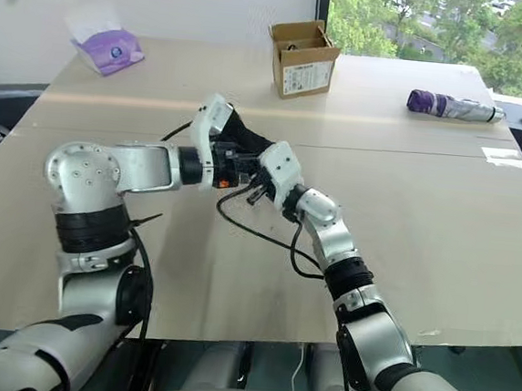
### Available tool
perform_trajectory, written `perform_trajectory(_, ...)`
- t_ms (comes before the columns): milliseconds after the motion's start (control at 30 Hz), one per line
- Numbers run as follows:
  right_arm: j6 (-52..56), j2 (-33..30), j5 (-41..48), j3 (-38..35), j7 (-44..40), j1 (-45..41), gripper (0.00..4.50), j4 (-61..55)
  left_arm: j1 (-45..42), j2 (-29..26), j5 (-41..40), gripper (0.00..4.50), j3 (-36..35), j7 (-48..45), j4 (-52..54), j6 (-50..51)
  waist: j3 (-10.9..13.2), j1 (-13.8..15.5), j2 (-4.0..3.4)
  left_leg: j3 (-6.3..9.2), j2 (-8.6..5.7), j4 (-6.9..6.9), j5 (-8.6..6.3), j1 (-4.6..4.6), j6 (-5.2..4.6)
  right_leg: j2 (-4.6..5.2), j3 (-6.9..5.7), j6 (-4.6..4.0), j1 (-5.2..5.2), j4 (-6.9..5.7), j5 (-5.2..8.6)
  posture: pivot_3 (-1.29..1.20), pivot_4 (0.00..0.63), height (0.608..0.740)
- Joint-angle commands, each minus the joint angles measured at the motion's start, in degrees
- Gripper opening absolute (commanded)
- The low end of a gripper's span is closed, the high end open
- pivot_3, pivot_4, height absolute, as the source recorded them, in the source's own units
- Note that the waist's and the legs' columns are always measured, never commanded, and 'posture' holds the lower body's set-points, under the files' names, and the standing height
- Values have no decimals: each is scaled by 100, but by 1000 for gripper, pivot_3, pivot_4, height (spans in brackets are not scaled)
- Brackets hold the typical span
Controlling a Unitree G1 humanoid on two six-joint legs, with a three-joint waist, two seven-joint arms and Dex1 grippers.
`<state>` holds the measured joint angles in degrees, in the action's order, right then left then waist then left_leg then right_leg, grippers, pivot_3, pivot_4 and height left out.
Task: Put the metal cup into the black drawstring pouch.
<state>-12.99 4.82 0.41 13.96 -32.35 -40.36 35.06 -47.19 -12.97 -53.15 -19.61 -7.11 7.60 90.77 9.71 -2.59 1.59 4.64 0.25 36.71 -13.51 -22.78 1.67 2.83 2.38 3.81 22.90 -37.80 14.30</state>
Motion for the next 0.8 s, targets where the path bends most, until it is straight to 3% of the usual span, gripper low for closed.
perform_trajectory(33,-511,420,-192,282,129,-286,48,-76,-164,602,-693,0,-153,274,-138,173,0,-1,1,-1,2,0,1,-5,2,0,2,0,7,0,0,0,150,740)
perform_trajectory(133,98,567,541,-238,-53,-115,48,-150,-99,602,-1093,0,-346,593,-163,173,0,8,1,0,3,-1,2,-5,4,0,2,0,7,-3,0,0,150,740)
perform_trajectory(333,-718,-112,-626,535,-160,-1,48,99,-131,581,-1699,0,-573,1069,-312,173,-1,25,3,1,-5,2,2,-5,3,4,0,0,5,-4,-1,0,150,740)
perform_trajectory(433,-722,-145,-858,516,187,-84,48,288,48,252,-2107,0,-316,1105,-242,173,-1,-14,3,2,-3,2,2,-5,4,1,0,0,6,-5,0,0,150,740)
perform_trajectory(533,-343,-253,-838,396,205,-22,48,85,239,-94,-1885,0,-304,1109,-202,173,-1,-17,3,-1,1,-6,4,-1,7,-1,5,0,9,-6,0,0,150,740)
perform_trajectory(667,247,-718,-902,321,74,342,1413,-926,506,-1036,-969,0,133,485,-313,-348,-1,27,3,2,-4,-4,5,-3,8,1,1,0,8,-5,0,0,150,740)
perform_trajectory(733,1089,-966,-567,216,-263,724,2098,-1987,418,-1338,-657,0,373,58,-537,-729,0,40,2,2,-4,-6,5,-5,8,1,1,0,8,-4,0,0,150,740)
perform_trajectory(800,1974,-1275,-133,148,-660,1097,2098,-3082,288,-1552,-402,0,600,-350,-745,-1011,1,63,1,8,-6,-6,5,-8,8,2,-5,-1,8,-1,0,0,150,740)
